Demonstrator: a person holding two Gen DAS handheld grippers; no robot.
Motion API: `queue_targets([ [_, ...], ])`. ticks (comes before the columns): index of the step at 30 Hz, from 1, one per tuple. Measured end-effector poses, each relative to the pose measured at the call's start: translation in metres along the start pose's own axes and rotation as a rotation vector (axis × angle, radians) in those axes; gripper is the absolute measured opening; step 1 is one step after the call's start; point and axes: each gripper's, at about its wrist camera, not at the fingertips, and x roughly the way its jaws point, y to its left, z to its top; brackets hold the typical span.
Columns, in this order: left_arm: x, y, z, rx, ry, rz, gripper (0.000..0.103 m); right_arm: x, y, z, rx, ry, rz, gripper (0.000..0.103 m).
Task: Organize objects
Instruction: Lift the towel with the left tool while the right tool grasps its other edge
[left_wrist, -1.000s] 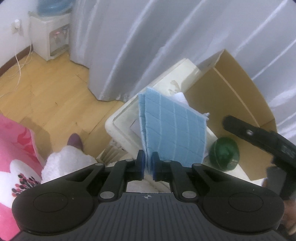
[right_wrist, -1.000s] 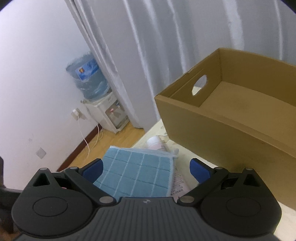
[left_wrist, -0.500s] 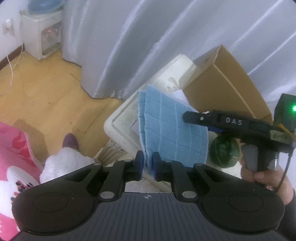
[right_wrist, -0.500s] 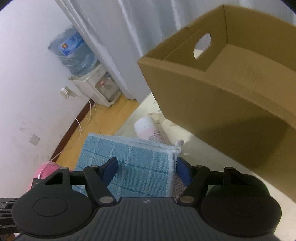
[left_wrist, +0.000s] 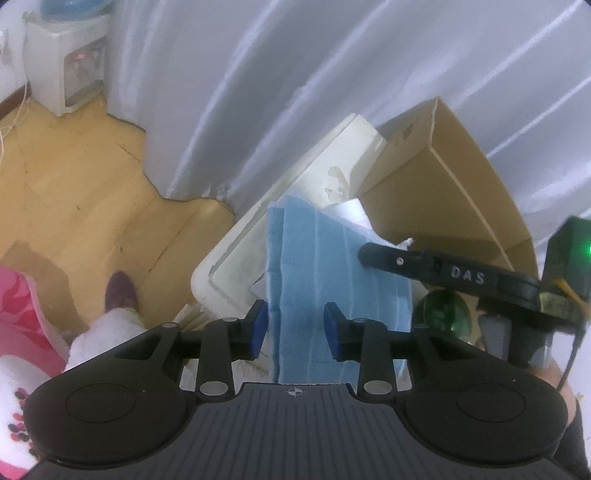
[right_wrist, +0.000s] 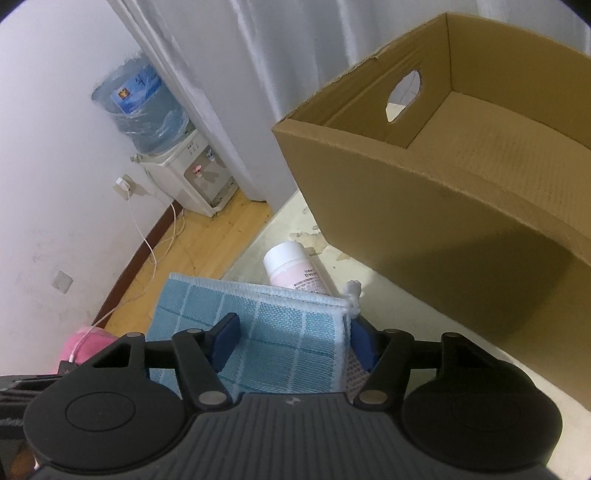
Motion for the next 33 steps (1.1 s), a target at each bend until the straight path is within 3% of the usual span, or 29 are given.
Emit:
queue_targets([
  [8, 0.004, 0.007, -0.001, -0.047, -0.014, -0.036, 0.032, -0.007, -0.001, 0.002, 0.032, -0.024, 0.092, 0.062],
  [15, 0.008, 0.012, 0.001, -0.081, -0.011, -0.028, 0.032, -0.002, -0.006, 0.006, 0.059, -0.033, 0.078, 0.062],
  [22, 0.01, 0.013, 0.002, -0.085, -0.015, -0.03, 0.032, 0.0, 0.001, 0.006, 0.061, -0.036, 0.149, 0.062],
  [29, 0.01, 0.014, 0.002, -0.081, -0.04, -0.027, 0.025, -0.001, 0.0, 0.006, 0.063, -0.055, 0.145, 0.059],
  [30, 0.009, 0.014, 0.002, -0.081, -0.047, -0.023, 0.022, -0.001, 0.001, 0.006, 0.053, -0.056, 0.143, 0.058],
  [33, 0.006, 0.009, 0.0, -0.065, -0.072, -0.007, 0.017, 0.0, 0.005, 0.004, 0.035, -0.037, 0.128, 0.033],
])
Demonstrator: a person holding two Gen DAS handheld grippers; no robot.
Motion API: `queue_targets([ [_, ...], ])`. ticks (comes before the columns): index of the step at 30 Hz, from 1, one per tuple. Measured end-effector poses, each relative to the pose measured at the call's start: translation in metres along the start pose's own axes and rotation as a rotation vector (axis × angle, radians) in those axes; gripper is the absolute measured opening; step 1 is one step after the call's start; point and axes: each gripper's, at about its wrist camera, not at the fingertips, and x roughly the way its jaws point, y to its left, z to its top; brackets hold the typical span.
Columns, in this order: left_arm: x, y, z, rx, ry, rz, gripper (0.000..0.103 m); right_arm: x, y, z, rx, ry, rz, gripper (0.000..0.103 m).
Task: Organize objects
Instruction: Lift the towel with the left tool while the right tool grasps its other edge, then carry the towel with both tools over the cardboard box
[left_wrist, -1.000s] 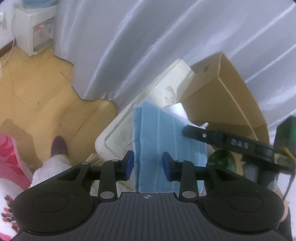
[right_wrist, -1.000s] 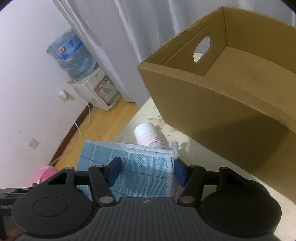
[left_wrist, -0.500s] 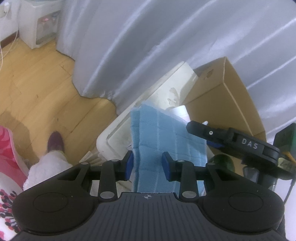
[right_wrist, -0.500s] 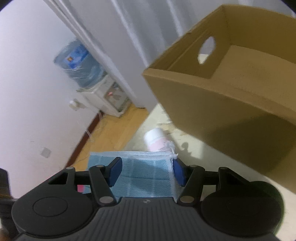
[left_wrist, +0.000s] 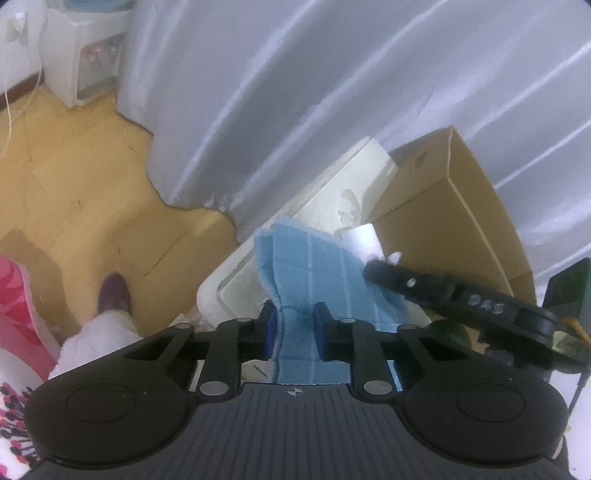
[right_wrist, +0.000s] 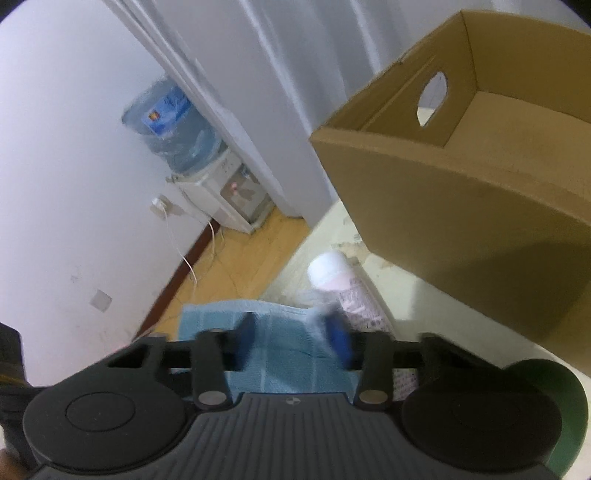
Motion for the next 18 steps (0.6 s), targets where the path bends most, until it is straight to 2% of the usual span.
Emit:
queue_targets([
  [1, -0.002, -0.002, 0.0, 0.012, -0.009, 0.007, 0.016, 0.0, 0.0, -0.001, 0.0, 0.001, -0.006, 0.028],
  [4, -0.003, -0.008, -0.003, 0.044, -0.027, 0.026, 0.012, -0.001, -0.001, -0.003, -0.001, -0.005, -0.01, 0.024],
  [8, -0.003, -0.016, -0.004, 0.084, -0.043, 0.052, 0.007, -0.006, 0.001, -0.004, -0.033, -0.029, -0.04, 0.009],
  [18, -0.029, -0.041, -0.007, 0.155, -0.115, 0.051, 0.006, -0.049, 0.011, -0.007, -0.083, -0.146, -0.029, 0.008],
])
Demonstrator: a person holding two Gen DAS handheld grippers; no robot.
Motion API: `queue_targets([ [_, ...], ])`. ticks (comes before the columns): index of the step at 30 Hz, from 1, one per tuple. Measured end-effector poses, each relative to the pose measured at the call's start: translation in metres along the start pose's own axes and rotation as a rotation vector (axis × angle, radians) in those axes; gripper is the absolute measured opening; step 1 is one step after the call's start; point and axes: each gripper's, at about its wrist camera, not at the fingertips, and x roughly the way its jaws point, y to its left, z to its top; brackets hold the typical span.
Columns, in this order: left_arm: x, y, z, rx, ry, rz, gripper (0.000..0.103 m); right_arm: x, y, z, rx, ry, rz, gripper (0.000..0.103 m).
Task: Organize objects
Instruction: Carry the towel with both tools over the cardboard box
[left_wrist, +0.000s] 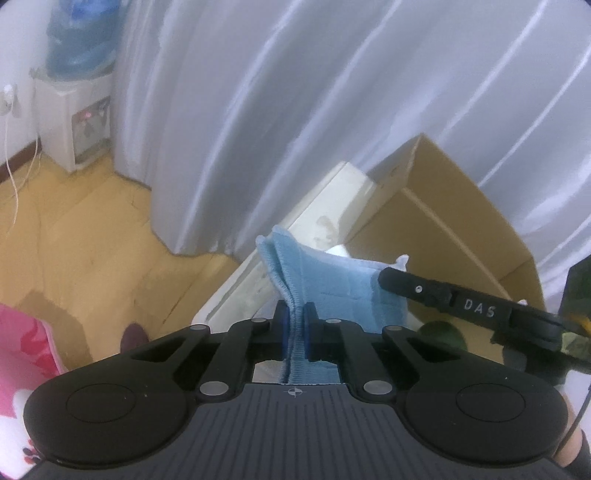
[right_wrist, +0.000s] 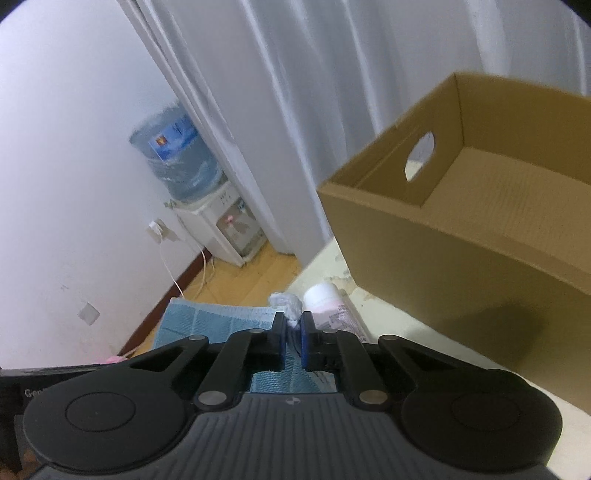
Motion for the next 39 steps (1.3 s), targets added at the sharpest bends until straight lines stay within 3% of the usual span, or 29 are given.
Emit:
queue_targets([
  [13, -0.031, -0.046, 0.009, 0.1, -0.098, -0.001, 0.006, -0.052, 0.004, 0.005, -0.02, -0.135, 0.054, 0.008],
  [19, -0.045, -0.088, 0.035, 0.176, -0.164, -0.069, 0.006, -0.099, -0.006, 0.028, -0.014, -0.268, 0.081, 0.008],
  [26, -0.033, -0.16, 0.072, 0.28, -0.171, -0.218, 0.006, -0.161, -0.04, 0.063, -0.002, -0.435, 0.043, 0.008],
  [34, 0.037, -0.243, 0.101, 0.365, -0.074, -0.336, 0.006, -0.193, -0.115, 0.097, 0.059, -0.511, -0.093, 0.008],
  [39, 0.103, -0.278, 0.103, 0.357, 0.08, -0.397, 0.006, -0.185, -0.18, 0.109, 0.157, -0.467, -0.147, 0.008],
])
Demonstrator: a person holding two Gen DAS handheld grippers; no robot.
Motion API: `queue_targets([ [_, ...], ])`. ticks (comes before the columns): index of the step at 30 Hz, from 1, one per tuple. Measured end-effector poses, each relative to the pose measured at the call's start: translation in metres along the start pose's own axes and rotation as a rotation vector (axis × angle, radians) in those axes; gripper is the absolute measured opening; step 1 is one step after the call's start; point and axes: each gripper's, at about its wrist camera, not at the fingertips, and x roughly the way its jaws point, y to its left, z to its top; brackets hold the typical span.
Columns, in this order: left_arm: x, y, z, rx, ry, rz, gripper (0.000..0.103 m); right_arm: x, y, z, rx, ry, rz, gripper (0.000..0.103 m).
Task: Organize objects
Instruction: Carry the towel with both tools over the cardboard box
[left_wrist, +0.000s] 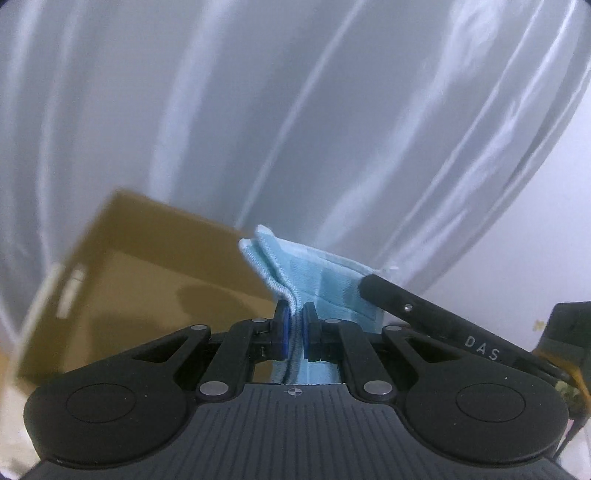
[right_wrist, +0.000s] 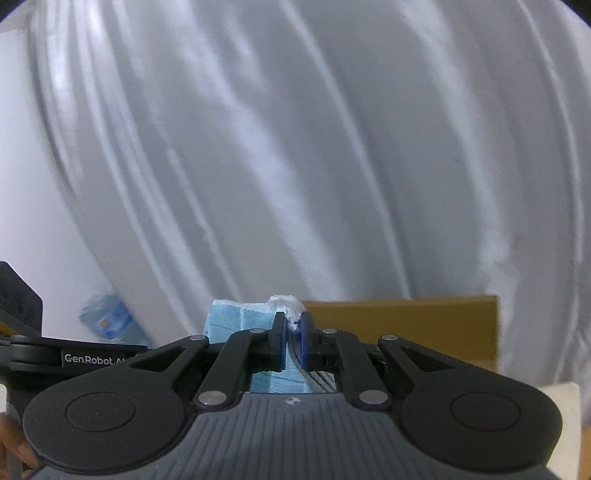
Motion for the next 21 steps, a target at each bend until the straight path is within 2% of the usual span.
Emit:
queue_targets([
  [3, 0.032, -0.015, 0.004, 0.011, 0.054, 0.007, 0.006, 0.019, -0.034, 0.001, 0.048, 0.037, -0.042, 0.008],
  [7, 0.081, -0.014, -0.001, 0.009, 0.15, 0.023, 0.006, 0.049, -0.074, -0.008, 0.095, 0.101, -0.099, 0.008],
  [10, 0.109, -0.01, -0.001, -0.003, 0.197, 0.035, 0.006, 0.065, -0.093, -0.022, 0.11, 0.137, -0.132, 0.008],
  [16, 0.145, -0.009, 0.001, -0.019, 0.258, 0.056, 0.006, 0.086, -0.118, -0.027, 0.118, 0.174, -0.199, 0.008],
  [19, 0.15, -0.014, 0.001, 0.031, 0.238, 0.106, 0.012, 0.086, -0.124, -0.032, 0.142, 0.19, -0.237, 0.011],
  [21, 0.149, -0.015, 0.001, 0.055, 0.23, 0.14, 0.032, 0.08, -0.126, -0.033, 0.149, 0.183, -0.25, 0.011],
])
